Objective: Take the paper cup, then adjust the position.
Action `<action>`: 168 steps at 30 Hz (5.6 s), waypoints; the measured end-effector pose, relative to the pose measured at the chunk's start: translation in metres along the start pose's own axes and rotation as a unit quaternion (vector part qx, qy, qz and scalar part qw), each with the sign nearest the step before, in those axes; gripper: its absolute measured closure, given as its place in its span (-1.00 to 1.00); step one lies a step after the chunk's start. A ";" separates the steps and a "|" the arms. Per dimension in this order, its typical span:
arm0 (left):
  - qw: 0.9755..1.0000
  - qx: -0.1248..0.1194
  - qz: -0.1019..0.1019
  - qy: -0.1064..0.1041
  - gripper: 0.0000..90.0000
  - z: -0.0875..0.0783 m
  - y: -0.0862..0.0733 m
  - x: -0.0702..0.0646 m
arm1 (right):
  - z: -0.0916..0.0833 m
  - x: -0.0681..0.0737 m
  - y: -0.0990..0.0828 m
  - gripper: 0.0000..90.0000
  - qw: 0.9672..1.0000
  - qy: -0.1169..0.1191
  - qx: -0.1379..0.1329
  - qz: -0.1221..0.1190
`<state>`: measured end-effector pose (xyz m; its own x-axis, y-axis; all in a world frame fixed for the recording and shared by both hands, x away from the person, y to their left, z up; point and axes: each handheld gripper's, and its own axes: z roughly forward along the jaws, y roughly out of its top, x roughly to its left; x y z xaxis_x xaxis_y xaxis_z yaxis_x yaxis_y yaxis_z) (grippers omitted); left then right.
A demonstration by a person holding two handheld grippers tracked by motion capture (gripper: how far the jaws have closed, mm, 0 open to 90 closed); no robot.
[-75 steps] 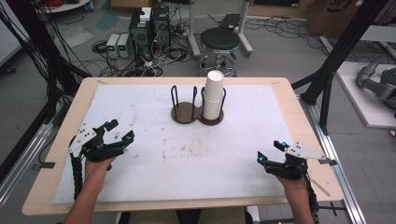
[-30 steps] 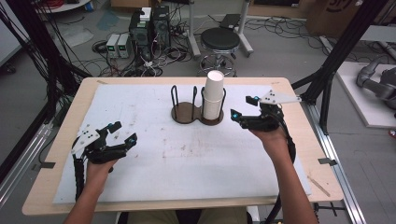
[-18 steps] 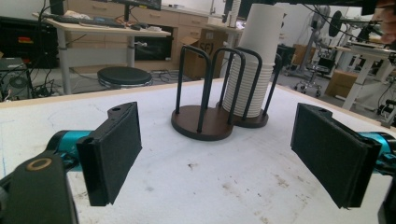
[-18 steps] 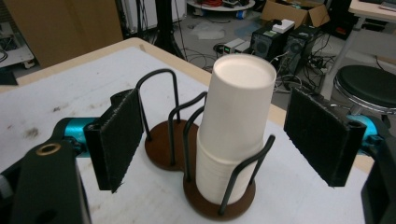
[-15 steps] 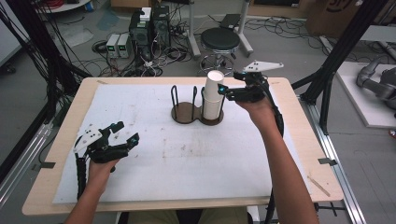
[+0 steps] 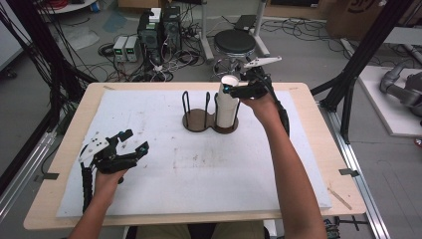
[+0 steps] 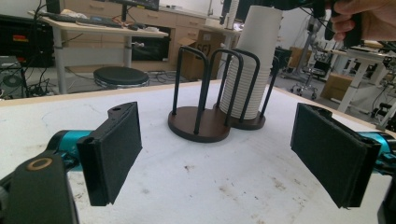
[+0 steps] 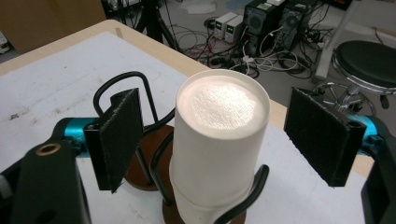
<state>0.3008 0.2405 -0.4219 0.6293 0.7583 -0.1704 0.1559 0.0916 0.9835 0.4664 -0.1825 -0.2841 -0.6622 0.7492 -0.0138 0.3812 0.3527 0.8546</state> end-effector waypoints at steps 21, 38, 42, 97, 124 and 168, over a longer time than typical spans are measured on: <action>1.000 0.000 -0.005 -0.001 -0.63 -0.001 -0.001 0.002 | 0.030 -0.002 0.003 -0.25 0.999 -0.015 0.039 0.014; 1.000 -0.001 -0.009 -0.005 -0.63 0.002 -0.001 0.001 | -0.004 0.006 0.033 -0.21 1.000 -0.023 -0.006 -0.001; 1.000 0.000 -0.009 -0.005 -0.63 0.001 -0.001 0.001 | -0.011 0.007 0.038 -0.21 1.000 -0.025 -0.015 -0.001; 0.997 -0.005 0.009 -0.082 -0.73 0.008 0.001 -0.025 | -0.102 0.046 -0.080 -0.21 0.999 0.034 -0.020 -0.036; 0.979 0.010 0.048 -0.196 -0.73 0.042 0.006 -0.071 | -0.090 0.088 -0.074 -0.21 0.992 0.102 -0.025 -0.069; 0.955 0.057 0.077 -0.280 -0.72 0.122 -0.009 -0.126 | -0.084 0.114 -0.086 -0.21 0.981 0.187 -0.019 -0.050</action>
<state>0.3128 0.0658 -0.4162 0.9550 0.2905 -0.0602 0.0895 -0.0886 0.9920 0.3038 -0.1747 -0.3151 -0.8883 0.4510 0.0871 0.2824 0.3867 0.8779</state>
